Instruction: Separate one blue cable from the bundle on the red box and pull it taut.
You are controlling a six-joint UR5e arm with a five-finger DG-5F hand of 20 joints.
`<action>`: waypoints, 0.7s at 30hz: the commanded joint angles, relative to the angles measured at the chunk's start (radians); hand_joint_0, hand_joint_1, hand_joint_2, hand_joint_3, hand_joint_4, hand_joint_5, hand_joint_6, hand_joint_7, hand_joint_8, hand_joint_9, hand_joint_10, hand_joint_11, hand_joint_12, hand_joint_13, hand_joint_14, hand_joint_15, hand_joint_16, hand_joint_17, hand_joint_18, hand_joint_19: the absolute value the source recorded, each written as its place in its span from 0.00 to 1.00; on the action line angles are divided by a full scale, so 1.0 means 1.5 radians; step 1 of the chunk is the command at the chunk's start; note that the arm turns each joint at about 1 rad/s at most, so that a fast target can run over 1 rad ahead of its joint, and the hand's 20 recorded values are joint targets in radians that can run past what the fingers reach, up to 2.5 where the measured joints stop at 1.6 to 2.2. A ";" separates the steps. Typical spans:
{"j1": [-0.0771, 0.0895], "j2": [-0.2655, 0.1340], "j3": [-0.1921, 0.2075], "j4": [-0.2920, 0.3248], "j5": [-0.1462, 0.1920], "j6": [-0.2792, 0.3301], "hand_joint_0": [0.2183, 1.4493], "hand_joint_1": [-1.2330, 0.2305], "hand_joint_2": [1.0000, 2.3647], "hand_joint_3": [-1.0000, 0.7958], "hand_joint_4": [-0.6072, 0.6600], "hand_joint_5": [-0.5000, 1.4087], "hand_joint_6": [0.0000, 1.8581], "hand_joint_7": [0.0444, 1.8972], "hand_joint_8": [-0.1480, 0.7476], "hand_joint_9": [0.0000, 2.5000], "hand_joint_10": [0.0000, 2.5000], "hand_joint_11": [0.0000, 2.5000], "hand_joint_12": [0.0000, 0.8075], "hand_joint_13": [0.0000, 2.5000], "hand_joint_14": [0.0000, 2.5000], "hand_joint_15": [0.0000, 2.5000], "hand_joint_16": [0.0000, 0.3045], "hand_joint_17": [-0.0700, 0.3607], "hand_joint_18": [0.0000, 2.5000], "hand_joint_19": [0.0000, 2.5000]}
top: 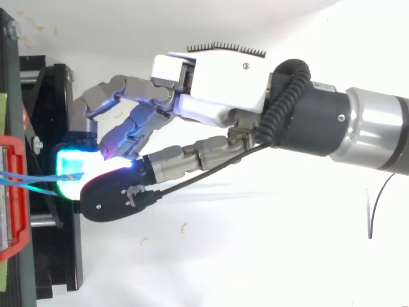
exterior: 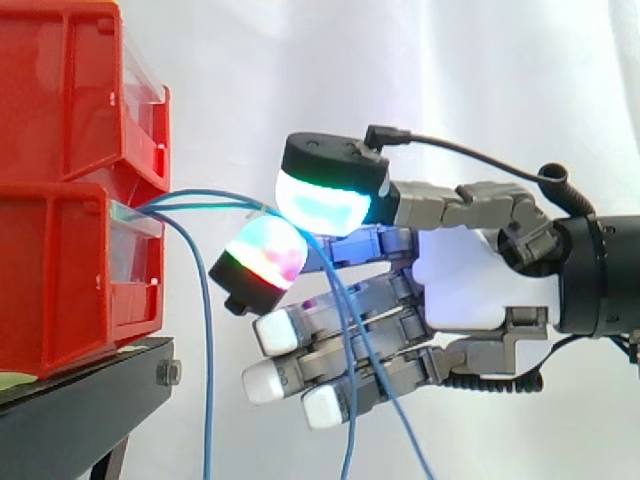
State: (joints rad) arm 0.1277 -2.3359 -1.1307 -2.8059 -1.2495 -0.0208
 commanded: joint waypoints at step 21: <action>0.000 0.021 0.008 -0.047 0.004 -0.002 0.29 0.36 0.01 0.41 0.56 0.20 0.41 0.57 0.57 0.38 0.01 0.23 0.50 0.33 0.00 0.15 0.16 0.42 0.34 0.18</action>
State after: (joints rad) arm 0.1278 -2.3043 -1.1262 -2.8762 -1.2454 -0.0219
